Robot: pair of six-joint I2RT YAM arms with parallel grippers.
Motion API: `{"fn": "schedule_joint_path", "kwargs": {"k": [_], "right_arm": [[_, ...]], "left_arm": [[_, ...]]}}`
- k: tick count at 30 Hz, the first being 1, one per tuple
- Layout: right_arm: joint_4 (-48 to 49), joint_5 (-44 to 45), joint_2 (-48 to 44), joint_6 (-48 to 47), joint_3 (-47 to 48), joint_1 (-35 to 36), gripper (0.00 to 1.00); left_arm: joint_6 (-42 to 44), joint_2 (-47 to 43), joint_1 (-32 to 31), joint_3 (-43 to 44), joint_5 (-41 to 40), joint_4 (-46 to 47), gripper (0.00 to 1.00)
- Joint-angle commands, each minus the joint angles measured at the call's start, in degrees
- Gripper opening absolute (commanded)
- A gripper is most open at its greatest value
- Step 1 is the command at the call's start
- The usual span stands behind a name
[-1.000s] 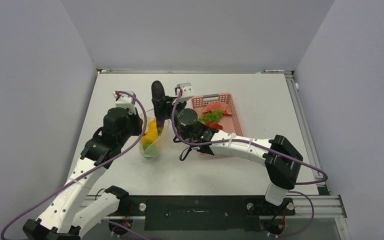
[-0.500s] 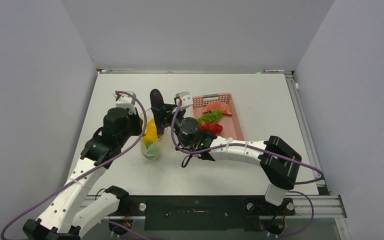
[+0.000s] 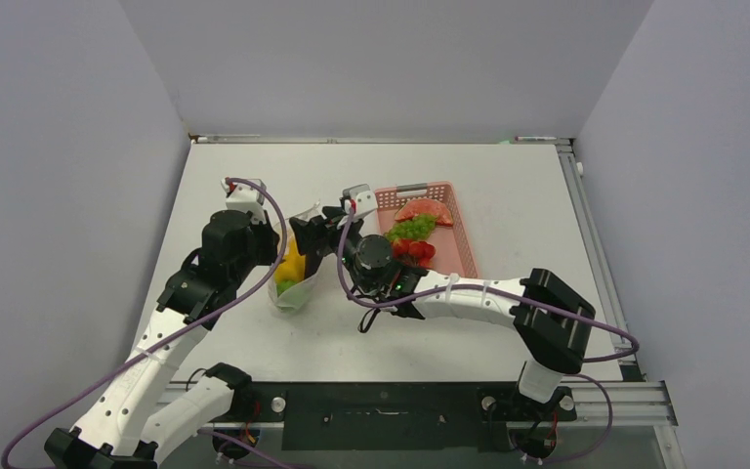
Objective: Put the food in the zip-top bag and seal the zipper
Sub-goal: Place the fake vegetable in the zipper food storage bag, then adjust the zipper food storage bag at the center of the board.
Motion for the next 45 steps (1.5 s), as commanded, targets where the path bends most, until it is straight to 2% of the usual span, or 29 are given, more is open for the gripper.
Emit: {"fn": "schedule_joint_path", "kwargs": {"k": [1,8,19,33,39,43,45], "right_arm": [[2.0,-0.9,-5.4,-0.8,-0.3,0.6,0.74],[-5.2,0.4,-6.9,-1.4,2.2,0.9,0.73],[-29.6,2.8,-4.9,1.9,12.8,1.0,0.61],[-45.1,5.2,3.3,4.6,21.5,0.6,0.49],[-49.6,8.7,7.0,5.3,24.9,0.0,0.36],[-49.3,9.6,7.1,5.3,25.2,-0.3,0.10],[-48.8,9.8,6.9,4.8,25.5,-0.3,0.05]], "left_arm": [[-0.4,-0.6,0.4,0.2,1.0,2.6,0.00],[-0.4,-0.8,0.4,0.2,0.9,2.6,0.00],[-0.5,-0.9,0.4,0.1,0.9,2.6,0.00],[-0.5,-1.2,0.4,0.0,0.4,2.6,0.00],[-0.4,-1.4,0.4,0.1,0.4,2.6,0.00],[-0.4,-1.6,0.4,0.1,0.3,2.5,0.00],[-0.3,-1.7,0.4,0.2,0.3,2.5,0.00]]}}
